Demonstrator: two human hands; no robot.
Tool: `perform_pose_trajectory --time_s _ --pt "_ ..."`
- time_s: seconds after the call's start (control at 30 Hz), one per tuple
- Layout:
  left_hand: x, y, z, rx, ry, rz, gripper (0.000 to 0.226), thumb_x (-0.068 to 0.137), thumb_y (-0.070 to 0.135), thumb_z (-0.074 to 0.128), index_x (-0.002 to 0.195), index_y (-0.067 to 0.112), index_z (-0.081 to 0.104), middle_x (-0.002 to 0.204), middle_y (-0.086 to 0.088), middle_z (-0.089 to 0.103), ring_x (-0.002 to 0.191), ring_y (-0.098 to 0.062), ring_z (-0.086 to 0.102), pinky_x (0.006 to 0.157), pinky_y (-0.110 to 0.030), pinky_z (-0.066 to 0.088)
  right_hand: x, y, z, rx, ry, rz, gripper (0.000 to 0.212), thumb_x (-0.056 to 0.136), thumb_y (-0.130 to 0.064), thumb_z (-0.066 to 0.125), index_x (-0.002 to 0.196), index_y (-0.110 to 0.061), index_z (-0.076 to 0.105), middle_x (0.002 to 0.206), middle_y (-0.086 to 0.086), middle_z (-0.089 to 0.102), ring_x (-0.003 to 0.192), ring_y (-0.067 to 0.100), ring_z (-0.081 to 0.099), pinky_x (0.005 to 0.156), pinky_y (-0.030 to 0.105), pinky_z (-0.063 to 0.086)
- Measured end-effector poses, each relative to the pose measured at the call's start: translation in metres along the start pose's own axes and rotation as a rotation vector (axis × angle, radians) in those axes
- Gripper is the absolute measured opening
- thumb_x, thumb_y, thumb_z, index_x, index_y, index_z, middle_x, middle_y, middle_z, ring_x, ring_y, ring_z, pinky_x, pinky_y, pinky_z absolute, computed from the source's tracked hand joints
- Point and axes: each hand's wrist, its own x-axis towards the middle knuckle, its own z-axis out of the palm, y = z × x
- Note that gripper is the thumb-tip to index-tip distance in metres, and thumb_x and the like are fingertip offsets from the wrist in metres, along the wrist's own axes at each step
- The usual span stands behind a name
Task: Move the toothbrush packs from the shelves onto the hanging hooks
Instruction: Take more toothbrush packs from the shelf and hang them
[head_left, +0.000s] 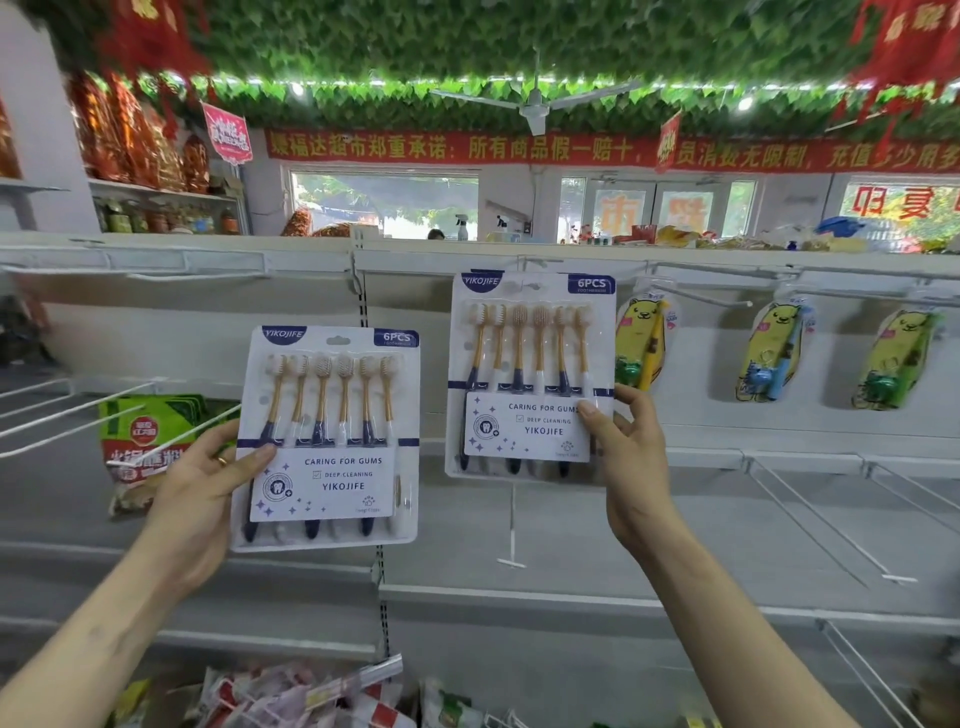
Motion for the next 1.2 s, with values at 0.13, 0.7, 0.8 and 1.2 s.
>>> perform_pose_trajectory --time_s 0.13,0.7,0.8,1.2 --pt "-0.005 0.011 -0.007 0.0 0.028 0.0 0.047 0.088 0.002 0.065 0.134 0.012 0.061 0.124 -0.016 0.071 0.102 -0.025 0.076 0.086 -0.04 0.063 0.033 0.021 0.008 0.004 -0.004 0.028 0.035 0.103 -0.021 0.067 0.135 -0.022 0.052 0.108 0.002 0.08 0.101 0.019 0.077 0.07 0.029 0.061" --pt "-0.005 0.023 -0.002 0.011 0.003 0.015 0.042 0.085 0.006 0.066 0.125 0.017 0.065 0.126 -0.02 0.071 0.102 -0.029 0.075 0.088 -0.045 0.062 0.087 0.058 0.006 -0.069 0.104 0.019 0.036 0.101 -0.018 0.069 0.134 -0.016 0.054 0.126 0.007 0.067 0.116 0.02 0.066 0.087 0.027 0.054" --pt "-0.007 0.013 0.009 -0.016 -0.009 0.032 0.048 0.082 0.006 0.067 0.129 0.015 0.063 0.119 -0.014 0.075 0.111 -0.033 0.073 0.086 -0.043 0.064 0.072 0.055 -0.005 -0.093 0.215 -0.029 0.039 0.098 -0.013 0.072 0.133 -0.016 0.055 0.126 0.008 0.064 0.116 0.019 0.062 0.097 0.029 0.052" --pt "-0.02 -0.016 0.102 -0.109 -0.191 0.004 0.061 0.071 0.015 0.084 0.128 0.01 0.061 0.12 -0.021 0.073 0.113 -0.04 0.071 0.098 -0.057 0.058 -0.039 -0.006 0.002 -0.169 -0.39 -0.061 0.05 0.099 -0.039 0.063 0.145 -0.028 0.048 0.127 -0.001 0.07 0.114 0.022 0.071 0.092 0.04 0.06"
